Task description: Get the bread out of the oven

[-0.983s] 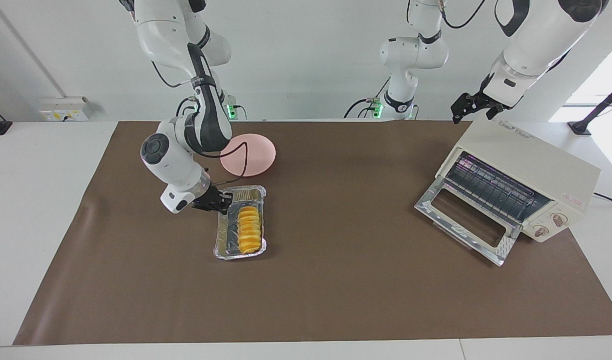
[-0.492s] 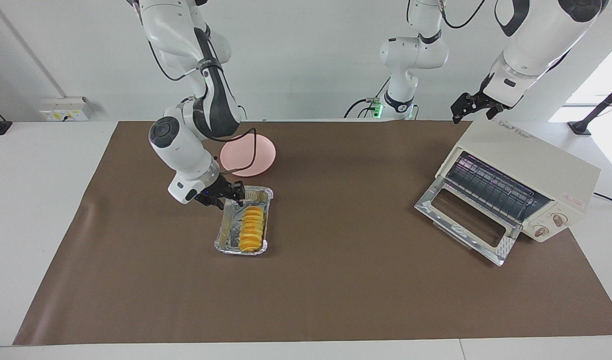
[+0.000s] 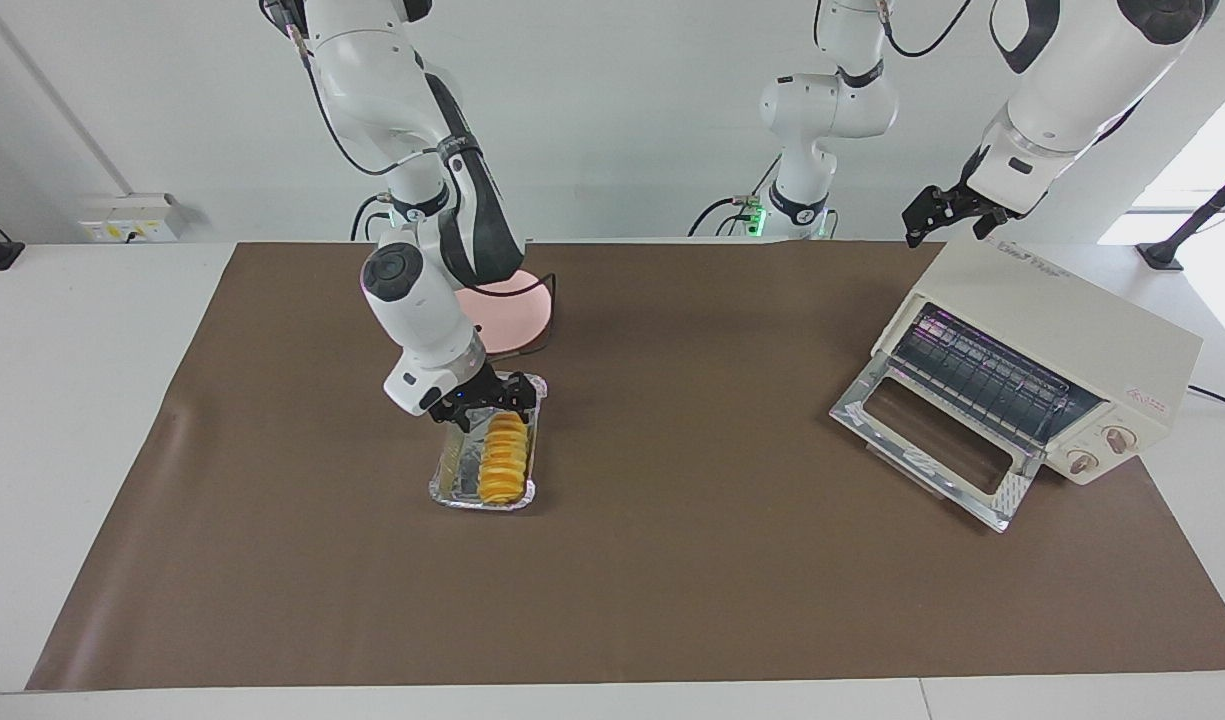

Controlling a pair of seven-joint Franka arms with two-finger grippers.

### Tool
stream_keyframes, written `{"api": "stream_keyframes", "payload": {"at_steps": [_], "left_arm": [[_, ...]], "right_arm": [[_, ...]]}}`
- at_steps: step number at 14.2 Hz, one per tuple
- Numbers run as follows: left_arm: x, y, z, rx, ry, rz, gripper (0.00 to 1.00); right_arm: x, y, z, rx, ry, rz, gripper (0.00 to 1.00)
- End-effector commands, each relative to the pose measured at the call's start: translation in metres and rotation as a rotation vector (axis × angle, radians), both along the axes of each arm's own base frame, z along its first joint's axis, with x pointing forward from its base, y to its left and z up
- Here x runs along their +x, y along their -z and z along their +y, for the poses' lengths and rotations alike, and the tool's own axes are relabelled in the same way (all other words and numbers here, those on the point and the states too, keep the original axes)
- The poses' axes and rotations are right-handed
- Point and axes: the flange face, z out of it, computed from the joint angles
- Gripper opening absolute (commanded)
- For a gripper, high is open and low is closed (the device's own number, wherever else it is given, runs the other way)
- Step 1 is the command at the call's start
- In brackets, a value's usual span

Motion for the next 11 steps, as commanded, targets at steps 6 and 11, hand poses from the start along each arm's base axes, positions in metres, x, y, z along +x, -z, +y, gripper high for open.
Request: {"api": "stream_keyframes", "payload": {"at_steps": [6,11], "left_arm": [[-0.003,-0.004,0.003,0.013,0.001,-0.013,1.00],[-0.003,-0.004,0.003,0.013,0.001,-0.013,1.00]], "right_arm": [[0.004,0.016,0.001,0.011,0.050,-0.033,0.92],[0.000,0.024,0.011,0.010,0.061,-0.027,0.84]]}}
